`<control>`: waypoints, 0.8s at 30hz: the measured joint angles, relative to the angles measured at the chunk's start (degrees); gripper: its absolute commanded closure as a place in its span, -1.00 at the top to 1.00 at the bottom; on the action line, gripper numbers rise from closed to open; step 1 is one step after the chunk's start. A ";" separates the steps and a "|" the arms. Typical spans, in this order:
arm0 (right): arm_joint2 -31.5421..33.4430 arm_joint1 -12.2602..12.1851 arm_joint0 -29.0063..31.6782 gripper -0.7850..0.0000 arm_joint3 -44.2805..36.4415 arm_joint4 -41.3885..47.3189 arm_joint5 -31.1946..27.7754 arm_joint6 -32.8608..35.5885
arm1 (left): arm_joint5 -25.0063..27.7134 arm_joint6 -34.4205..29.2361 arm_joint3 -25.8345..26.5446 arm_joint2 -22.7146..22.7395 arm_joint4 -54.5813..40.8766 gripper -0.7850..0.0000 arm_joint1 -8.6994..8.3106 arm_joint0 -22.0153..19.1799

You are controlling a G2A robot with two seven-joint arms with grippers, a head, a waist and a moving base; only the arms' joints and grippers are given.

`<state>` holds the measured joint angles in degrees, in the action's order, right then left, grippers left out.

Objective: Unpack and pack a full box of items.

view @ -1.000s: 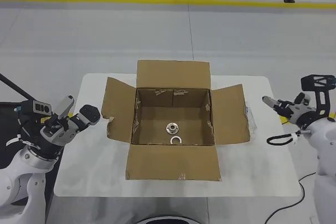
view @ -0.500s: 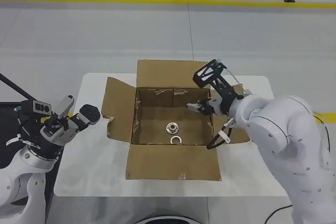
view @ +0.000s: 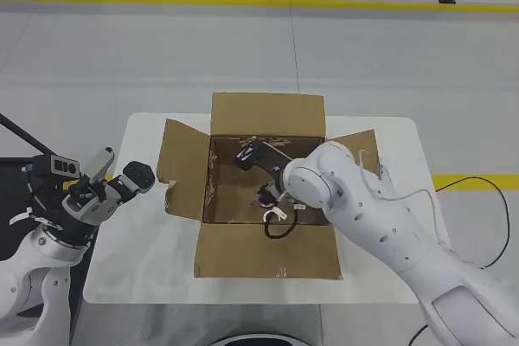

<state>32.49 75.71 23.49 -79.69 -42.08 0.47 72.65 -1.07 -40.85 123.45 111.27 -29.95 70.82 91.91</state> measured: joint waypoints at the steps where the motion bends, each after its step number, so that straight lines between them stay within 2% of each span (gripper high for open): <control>1: -0.72 0.38 -0.14 0.30 1.21 -0.42 0.18 -0.41 | 0.00 0.00 0.00 0.00 0.00 1.00 0.00 0.00; 2: -1.35 0.76 -0.26 0.26 2.38 -0.74 0.41 -0.92 | 0.00 0.00 0.00 0.00 0.00 1.00 0.00 0.00; 3: -1.93 1.25 -0.31 0.08 3.82 -0.75 0.56 -1.98 | 0.00 0.00 0.00 0.00 0.00 1.00 0.00 0.00; 4: -2.25 1.59 -0.31 0.03 4.92 -0.59 0.52 -2.82 | 0.00 0.00 0.00 0.00 0.00 1.00 0.00 0.00; 6: -3.22 2.28 -0.66 0.10 7.69 -1.85 0.99 -3.82 | 0.00 0.00 0.00 0.00 0.00 1.00 0.00 0.00; 7: -3.67 2.60 -0.85 0.26 8.73 -2.68 1.55 -4.05 | 0.00 0.00 0.00 0.00 0.00 1.00 0.00 0.00; 8: -3.90 2.91 -0.95 0.04 9.54 -3.00 2.09 -4.52 | 0.00 0.00 0.00 0.00 0.00 1.00 0.00 0.00; 9: -3.95 3.31 -0.95 -0.06 10.37 -2.65 2.33 -5.34 | 0.00 0.00 0.00 0.00 0.00 1.00 0.00 0.00; 24: -5.00 6.70 -2.00 -0.04 17.30 -0.90 -0.46 -4.91 | 0.00 0.00 0.00 0.00 0.00 1.00 0.00 0.00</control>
<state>27.49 82.41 21.49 -62.39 -42.98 0.01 67.73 -1.07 -40.85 123.45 111.27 -29.95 70.82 91.91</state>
